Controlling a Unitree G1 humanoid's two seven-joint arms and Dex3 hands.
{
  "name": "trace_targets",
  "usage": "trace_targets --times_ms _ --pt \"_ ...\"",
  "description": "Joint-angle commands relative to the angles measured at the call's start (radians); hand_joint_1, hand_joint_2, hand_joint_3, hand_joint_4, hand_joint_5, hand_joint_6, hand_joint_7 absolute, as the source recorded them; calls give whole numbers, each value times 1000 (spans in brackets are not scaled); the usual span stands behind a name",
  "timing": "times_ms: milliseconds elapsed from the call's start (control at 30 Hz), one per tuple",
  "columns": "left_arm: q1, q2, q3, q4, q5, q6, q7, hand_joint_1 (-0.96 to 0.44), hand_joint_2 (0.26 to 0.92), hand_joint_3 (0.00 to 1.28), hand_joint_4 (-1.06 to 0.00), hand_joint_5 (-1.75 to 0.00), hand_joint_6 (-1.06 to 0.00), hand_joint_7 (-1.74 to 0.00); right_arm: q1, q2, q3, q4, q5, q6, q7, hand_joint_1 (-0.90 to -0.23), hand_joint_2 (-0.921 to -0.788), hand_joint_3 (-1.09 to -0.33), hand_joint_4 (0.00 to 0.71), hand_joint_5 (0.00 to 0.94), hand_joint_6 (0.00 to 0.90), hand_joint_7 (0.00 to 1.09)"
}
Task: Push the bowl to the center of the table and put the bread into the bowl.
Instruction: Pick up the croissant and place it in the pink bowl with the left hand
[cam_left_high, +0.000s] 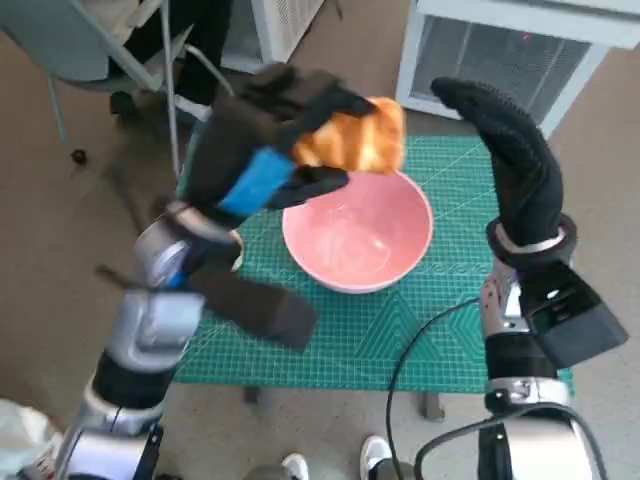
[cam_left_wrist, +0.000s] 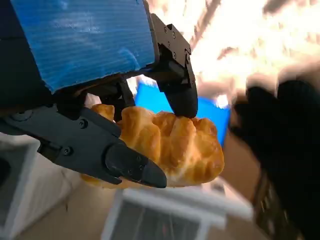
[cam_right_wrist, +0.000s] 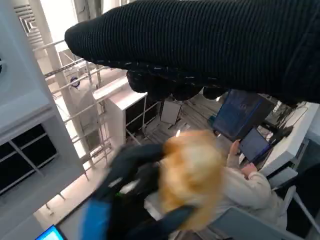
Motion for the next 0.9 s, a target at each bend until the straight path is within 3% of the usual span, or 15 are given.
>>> trace_targets --times_ms 33,267,333,367,400,433,533,633,900 --pt "-67 -18 -53 192 1 -36 -31 0 919 47 -796 -1014 -574 -1245 35 -3 12 -19 -24 15 -14 -552 -921 -758 261 1 250 180" --pt "-136 -34 -97 417 -39 -75 -137 -1 921 138 -676 -1161 -480 -1324 47 -15 13 -38 -40 24 -30 -560 -921 -757 261 1 247 185" --pt "-150 -32 -108 468 -53 -89 -185 -1 921 228 -552 -1279 -396 -1420 51 -18 12 -46 -43 28 -34 -559 -921 -757 261 1 246 186" --pt "-157 -31 -113 489 -59 -95 -207 -70 921 253 -494 -1169 -389 -1448 53 -19 12 -50 -43 30 -36 -559 -921 -757 261 1 246 187" --pt "-166 -26 -121 515 -64 -98 -246 -168 921 289 -452 -926 -378 -1488 57 -20 13 -57 -42 33 -36 -559 -921 -757 261 1 246 187" --pt "-172 -24 -127 533 -67 -100 -274 -224 921 241 -395 -647 -294 -1176 59 -21 14 -62 -41 36 -36 -559 -921 -757 262 1 245 188" --pt "-198 -16 -136 579 -80 -104 -351 -324 921 188 -337 -221 -281 -579 66 -24 16 -77 -36 45 -37 -558 -921 -756 262 1 245 190" --pt "-207 -8 -134 591 -89 -104 -396 -408 921 171 -277 -72 -262 -346 70 -26 17 -85 -34 50 -38 -557 -921 -756 265 2 244 192" --pt "-160 27 -122 520 -54 -129 -336 -513 921 171 -170 -5 -229 -172 73 -28 14 -94 -34 63 -44 -554 -921 -757 273 5 243 196"
